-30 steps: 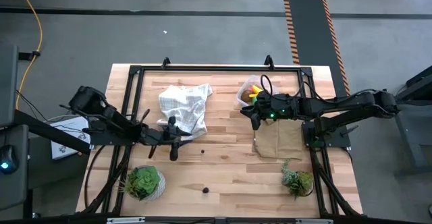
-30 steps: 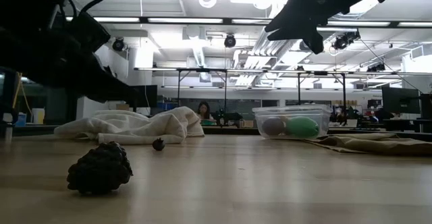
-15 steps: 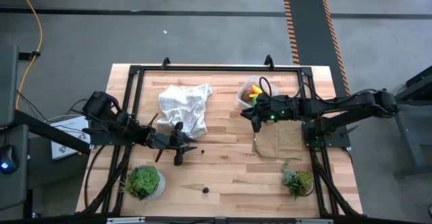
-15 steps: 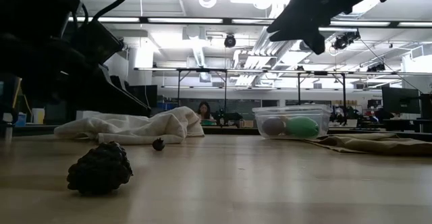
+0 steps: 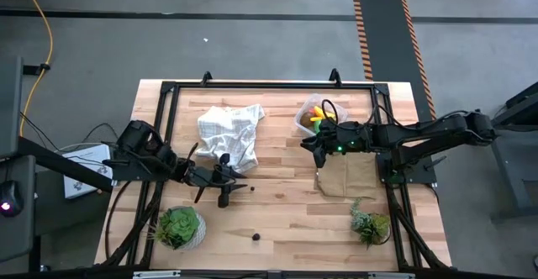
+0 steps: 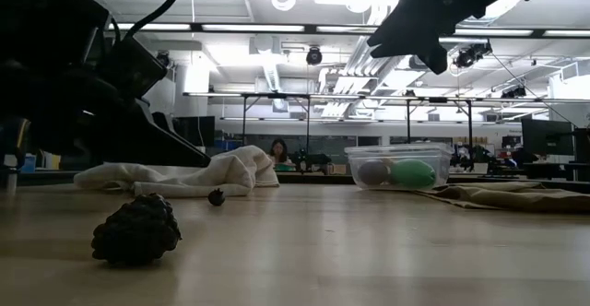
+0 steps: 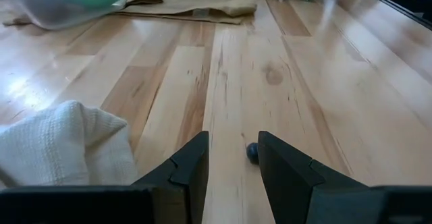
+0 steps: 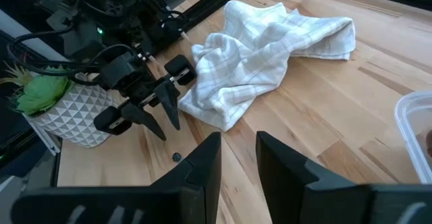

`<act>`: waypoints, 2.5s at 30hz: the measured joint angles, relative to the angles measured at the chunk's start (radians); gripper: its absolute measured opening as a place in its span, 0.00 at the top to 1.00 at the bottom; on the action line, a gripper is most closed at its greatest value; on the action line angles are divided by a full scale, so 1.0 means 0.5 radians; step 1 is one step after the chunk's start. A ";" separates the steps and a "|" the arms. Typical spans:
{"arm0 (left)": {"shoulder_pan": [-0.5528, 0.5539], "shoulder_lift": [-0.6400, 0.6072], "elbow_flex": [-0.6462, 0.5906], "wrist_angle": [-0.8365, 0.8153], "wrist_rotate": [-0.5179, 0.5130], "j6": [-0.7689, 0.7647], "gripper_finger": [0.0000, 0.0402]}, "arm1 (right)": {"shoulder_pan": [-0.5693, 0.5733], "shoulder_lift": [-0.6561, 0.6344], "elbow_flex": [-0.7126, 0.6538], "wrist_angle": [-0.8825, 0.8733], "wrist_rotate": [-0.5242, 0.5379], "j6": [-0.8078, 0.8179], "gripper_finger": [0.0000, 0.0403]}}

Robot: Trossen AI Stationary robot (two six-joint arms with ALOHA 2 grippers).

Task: Pick and placing Produce into tupperware
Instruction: Put the blueberry into the transparent bin

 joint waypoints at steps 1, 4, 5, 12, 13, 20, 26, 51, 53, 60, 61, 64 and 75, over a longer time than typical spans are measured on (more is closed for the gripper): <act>0.000 0.020 0.000 0.028 0.000 0.014 0.71 | 0.000 0.000 0.000 0.001 0.000 0.000 0.79; 0.000 0.073 0.001 0.078 0.024 0.050 0.71 | 0.000 0.000 0.000 0.001 0.007 -0.001 0.79; 0.000 0.086 0.001 0.084 0.041 0.047 0.71 | 0.000 0.000 0.000 0.002 0.006 -0.001 0.79; 0.000 0.104 0.027 0.103 0.053 0.061 0.71 | 0.000 0.000 0.000 0.001 0.025 -0.034 0.79; 0.000 0.104 0.042 0.089 0.066 0.078 0.71 | 0.000 0.000 0.000 0.001 0.026 -0.038 0.79; 0.001 0.104 0.155 -0.088 0.138 0.119 0.71 | 0.000 0.000 0.000 0.000 0.026 -0.039 0.79; 0.002 0.104 0.170 -0.131 0.141 0.146 0.71 | 0.000 0.000 0.000 0.001 0.026 -0.038 0.79; 0.002 0.256 0.253 -0.173 0.196 0.154 0.71 | 0.000 -0.001 0.001 0.001 0.025 -0.062 0.79; 0.002 0.279 0.283 -0.171 0.195 0.154 0.71 | 0.000 -0.001 0.001 -0.001 0.025 -0.061 0.79; 0.002 0.300 0.318 -0.178 0.194 0.161 0.71 | 0.000 -0.001 0.001 -0.014 0.025 -0.061 0.79; 0.002 0.300 0.318 -0.178 0.194 0.161 0.71 | 0.000 -0.001 0.001 -0.014 0.025 -0.061 0.79; 0.002 0.300 0.318 -0.181 0.194 0.160 0.71 | 0.000 -0.001 0.001 -0.015 0.024 -0.066 0.79; 0.002 0.300 0.318 -0.178 0.188 0.160 0.71 | 0.000 -0.001 0.001 -0.016 0.024 -0.083 0.79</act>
